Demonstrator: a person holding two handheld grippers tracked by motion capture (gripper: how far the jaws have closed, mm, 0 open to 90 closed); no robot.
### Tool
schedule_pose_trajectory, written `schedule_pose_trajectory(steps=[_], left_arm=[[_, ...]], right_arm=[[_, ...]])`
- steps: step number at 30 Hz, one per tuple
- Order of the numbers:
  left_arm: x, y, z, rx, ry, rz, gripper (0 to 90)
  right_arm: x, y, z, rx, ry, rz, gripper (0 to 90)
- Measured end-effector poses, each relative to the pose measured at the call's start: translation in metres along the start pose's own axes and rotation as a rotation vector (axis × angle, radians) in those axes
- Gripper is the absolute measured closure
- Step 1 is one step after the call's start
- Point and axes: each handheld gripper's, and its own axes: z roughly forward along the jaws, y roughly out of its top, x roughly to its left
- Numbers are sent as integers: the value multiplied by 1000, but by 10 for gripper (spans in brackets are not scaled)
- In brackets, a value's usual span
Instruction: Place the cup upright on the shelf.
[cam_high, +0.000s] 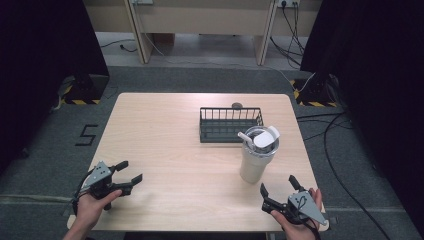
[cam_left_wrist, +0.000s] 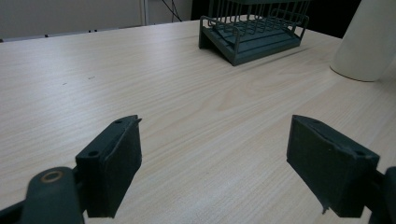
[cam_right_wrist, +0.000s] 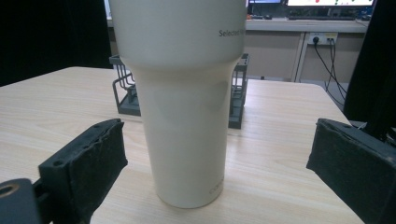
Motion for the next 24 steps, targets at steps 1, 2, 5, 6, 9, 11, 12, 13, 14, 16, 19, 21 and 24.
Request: schedule_pose_trajectory(steps=[1, 2, 5, 6, 9, 11, 12, 13, 14, 16, 19, 21, 24], left_arm=[[0, 0, 0, 1, 0, 0, 172], [0, 0, 0, 0, 0, 1, 171], [0, 0, 0, 1, -2, 1, 170], [0, 0, -1, 1, -2, 1, 170], [-1, 0, -1, -3, -3, 0, 170], [-1, 0, -1, -2, -4, 1, 170], [-1, 0, 0, 0, -5, 2, 170], [-1, 0, 0, 0, -5, 2, 170], [-1, 0, 0, -1, -6, 1, 170], [-1, 0, 0, -1, -6, 2, 170], [-1, 0, -1, -1, -6, 2, 170], [-1, 0, -1, -1, -6, 3, 170], [-1, 1, -1, -2, -8, 4, 170]], right_arm=[[0, 1, 0, -2, 2, 2, 41], [1, 1, 1, -4, 3, 2, 41], [2, 4, 3, -6, 5, 0, 41], [2, 4, 3, -7, 6, 0, 41], [2, 5, 6, -1, 10, 8, 42], [3, 6, 9, -1, 13, 8, 42], [3, 6, 10, 1, 15, 9, 42], [4, 7, 12, 1, 20, 13, 42], [4, 8, 13, -1, 24, 14, 42], [6, 9, 17, -2, 28, 11, 42], [7, 12, 21, -4, 30, 9, 42], [8, 13, 25, -1, 33, 8, 43], [9, 14, 31, 5, 37, 4, 44]])
